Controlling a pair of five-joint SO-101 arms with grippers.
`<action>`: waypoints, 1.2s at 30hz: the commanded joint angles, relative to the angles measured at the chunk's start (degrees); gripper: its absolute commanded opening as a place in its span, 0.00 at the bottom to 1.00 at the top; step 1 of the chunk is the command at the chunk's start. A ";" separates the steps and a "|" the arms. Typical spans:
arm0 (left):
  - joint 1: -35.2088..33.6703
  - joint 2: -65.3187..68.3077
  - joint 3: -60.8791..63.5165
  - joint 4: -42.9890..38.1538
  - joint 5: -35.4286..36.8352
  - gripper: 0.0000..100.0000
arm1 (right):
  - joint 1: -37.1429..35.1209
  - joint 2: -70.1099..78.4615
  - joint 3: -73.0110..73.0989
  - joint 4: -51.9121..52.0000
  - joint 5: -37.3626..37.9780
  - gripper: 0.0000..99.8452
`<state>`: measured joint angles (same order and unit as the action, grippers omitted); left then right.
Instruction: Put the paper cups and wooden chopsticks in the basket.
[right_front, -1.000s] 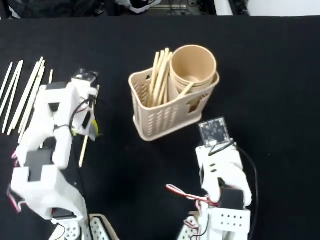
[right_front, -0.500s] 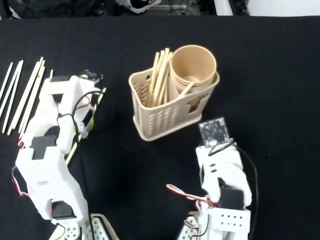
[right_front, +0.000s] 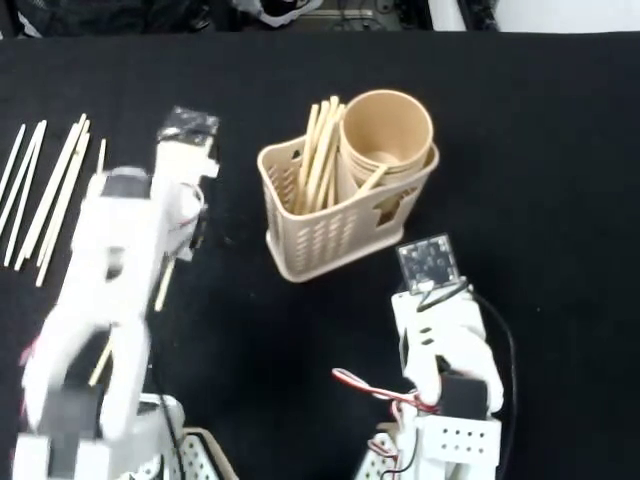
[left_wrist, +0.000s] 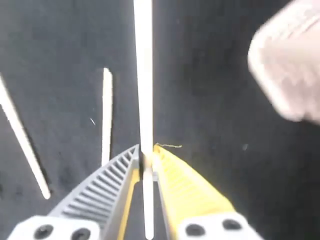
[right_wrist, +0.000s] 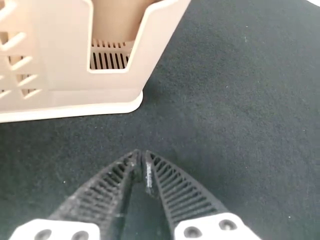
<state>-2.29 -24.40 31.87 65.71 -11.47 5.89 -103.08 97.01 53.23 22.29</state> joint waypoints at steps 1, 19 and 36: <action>0.84 -24.79 13.05 -13.54 2.64 0.03 | 0.53 -3.82 -0.48 0.18 0.35 0.01; 19.82 -57.49 24.57 -49.67 8.00 0.03 | 0.53 -3.82 -0.48 0.00 0.35 0.01; 20.44 -10.46 6.73 -50.02 16.35 0.03 | 0.53 -3.82 -0.48 0.00 0.35 0.01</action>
<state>17.49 -36.44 42.15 17.10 4.44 5.89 -103.08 97.01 53.23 22.29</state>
